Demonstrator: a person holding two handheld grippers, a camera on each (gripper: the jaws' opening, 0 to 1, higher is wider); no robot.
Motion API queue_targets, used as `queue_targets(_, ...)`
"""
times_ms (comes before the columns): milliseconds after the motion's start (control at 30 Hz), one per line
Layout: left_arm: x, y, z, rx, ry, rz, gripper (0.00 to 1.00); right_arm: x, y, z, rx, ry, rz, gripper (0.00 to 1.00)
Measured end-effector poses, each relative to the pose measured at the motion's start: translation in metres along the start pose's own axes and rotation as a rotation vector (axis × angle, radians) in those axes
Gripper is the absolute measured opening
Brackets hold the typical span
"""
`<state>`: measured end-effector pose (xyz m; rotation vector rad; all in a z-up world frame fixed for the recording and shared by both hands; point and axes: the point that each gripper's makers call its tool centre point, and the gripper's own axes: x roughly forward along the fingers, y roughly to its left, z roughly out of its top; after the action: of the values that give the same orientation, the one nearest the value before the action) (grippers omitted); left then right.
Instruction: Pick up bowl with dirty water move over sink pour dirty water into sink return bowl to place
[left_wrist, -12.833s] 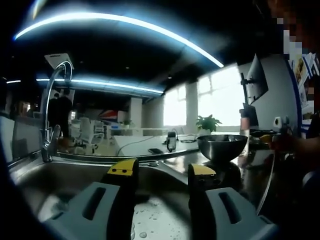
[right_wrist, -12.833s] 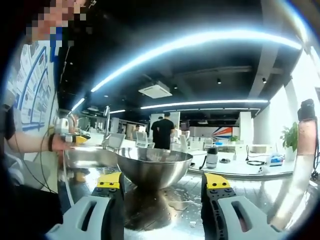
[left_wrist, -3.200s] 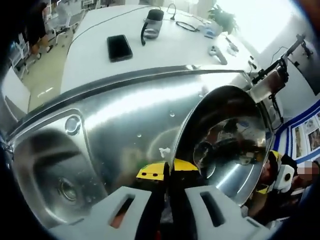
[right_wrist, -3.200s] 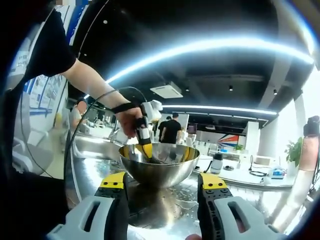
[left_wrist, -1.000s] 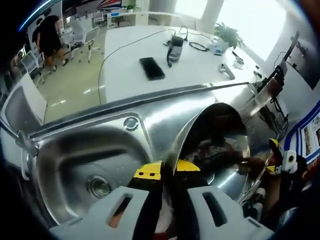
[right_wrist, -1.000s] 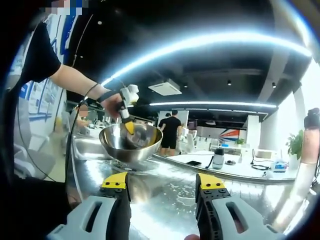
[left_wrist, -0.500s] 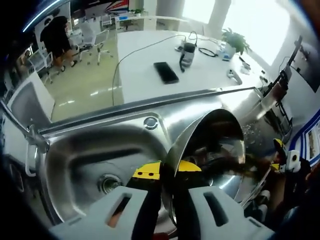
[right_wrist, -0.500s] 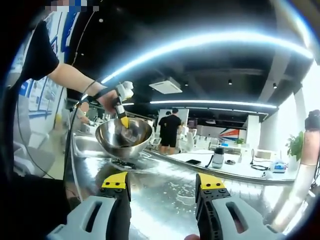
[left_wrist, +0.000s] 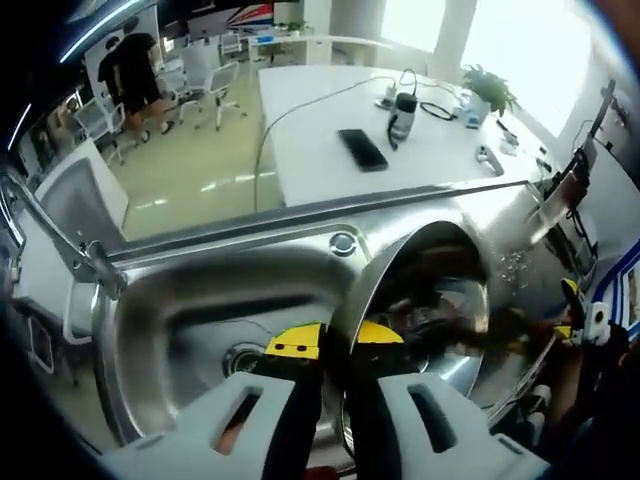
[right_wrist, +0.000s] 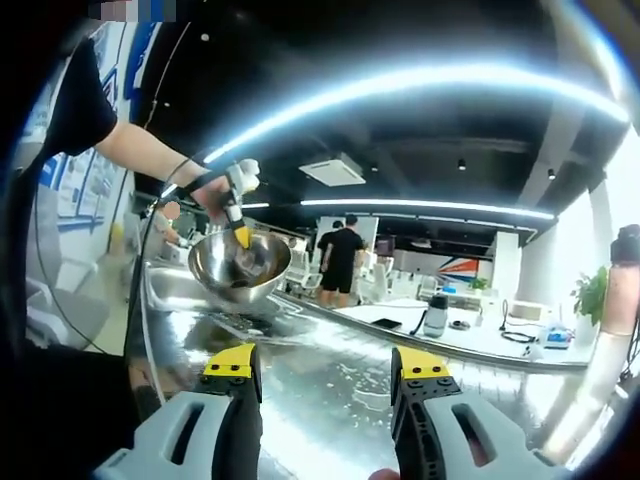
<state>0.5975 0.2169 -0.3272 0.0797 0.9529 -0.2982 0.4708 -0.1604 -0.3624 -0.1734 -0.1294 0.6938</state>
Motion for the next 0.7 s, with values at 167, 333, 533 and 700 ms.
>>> queue_targets(167, -0.004, 0.017, 0.0, -0.019, -0.001, 0.034, 0.0, 0.0, -0.001, 0.001, 0.004, -0.006, -0.002, 0.45)
queue_targets(333, -0.008, 0.026, 0.0, -0.02, -0.011, 0.062, 0.0, -0.001, -0.001, 0.001, 0.002, -0.006, -0.004, 0.45)
queue_targets(533, -0.008, 0.036, 0.001, 0.012, -0.013, 0.094, 0.0, -0.003, 0.013, 0.009, 0.002, -0.049, 0.059, 0.44)
queue_targets(700, -0.011, 0.04, 0.002, 0.013, -0.008, 0.102, 0.0, -0.002, 0.023, 0.009, -0.009, -0.047, 0.118, 0.4)
